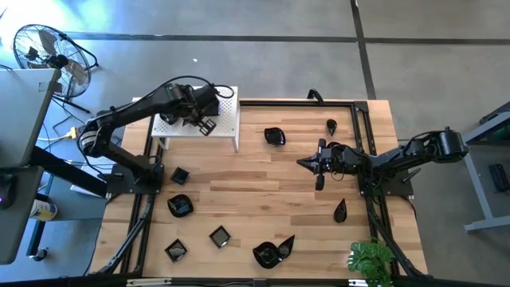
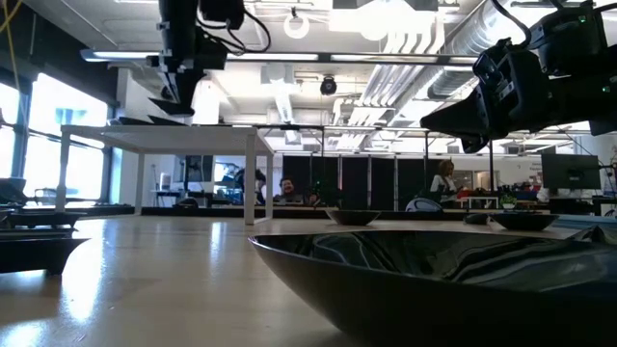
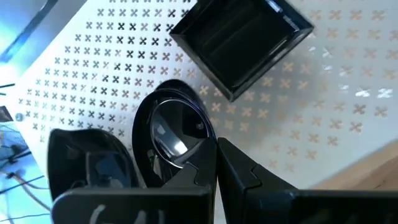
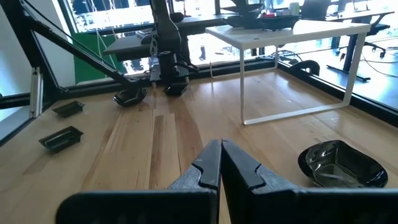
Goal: Pick & Place Mini shaped plates
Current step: Stack the black drop shaped plate on top of the stacked black drop shaped plates on the shelf
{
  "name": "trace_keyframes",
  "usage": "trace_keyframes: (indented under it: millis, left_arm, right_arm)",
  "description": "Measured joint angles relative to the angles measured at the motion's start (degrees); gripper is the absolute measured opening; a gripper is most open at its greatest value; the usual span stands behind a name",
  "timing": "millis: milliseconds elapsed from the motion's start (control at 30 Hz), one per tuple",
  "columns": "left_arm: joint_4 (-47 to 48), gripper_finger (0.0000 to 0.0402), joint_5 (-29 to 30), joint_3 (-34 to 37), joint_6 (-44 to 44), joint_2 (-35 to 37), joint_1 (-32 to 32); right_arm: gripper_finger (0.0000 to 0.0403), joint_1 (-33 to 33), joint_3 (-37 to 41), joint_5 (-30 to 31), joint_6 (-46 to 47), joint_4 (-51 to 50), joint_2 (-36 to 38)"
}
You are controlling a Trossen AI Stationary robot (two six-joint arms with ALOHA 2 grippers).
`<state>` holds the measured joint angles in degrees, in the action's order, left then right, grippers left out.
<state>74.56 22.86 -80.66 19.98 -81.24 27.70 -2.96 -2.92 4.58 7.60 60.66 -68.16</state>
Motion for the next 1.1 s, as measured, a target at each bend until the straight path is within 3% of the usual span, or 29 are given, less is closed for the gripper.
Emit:
trace_keyframes:
  millis: [433, 1100]
  left_arm:
    - [-1.2, 0.0001, -3.2, 0.0, -2.9, -1.2, 4.6]
    - [-1.6, 0.0001, -5.0, 0.0, -6.2, -1.3, 4.6]
  right_arm:
    - [0.0000, 0.0, 0.0, 0.0, 0.0, 0.0, 0.0]
    - [0.0000, 0.0, 0.0, 0.0, 0.0, -0.4, 0.0]
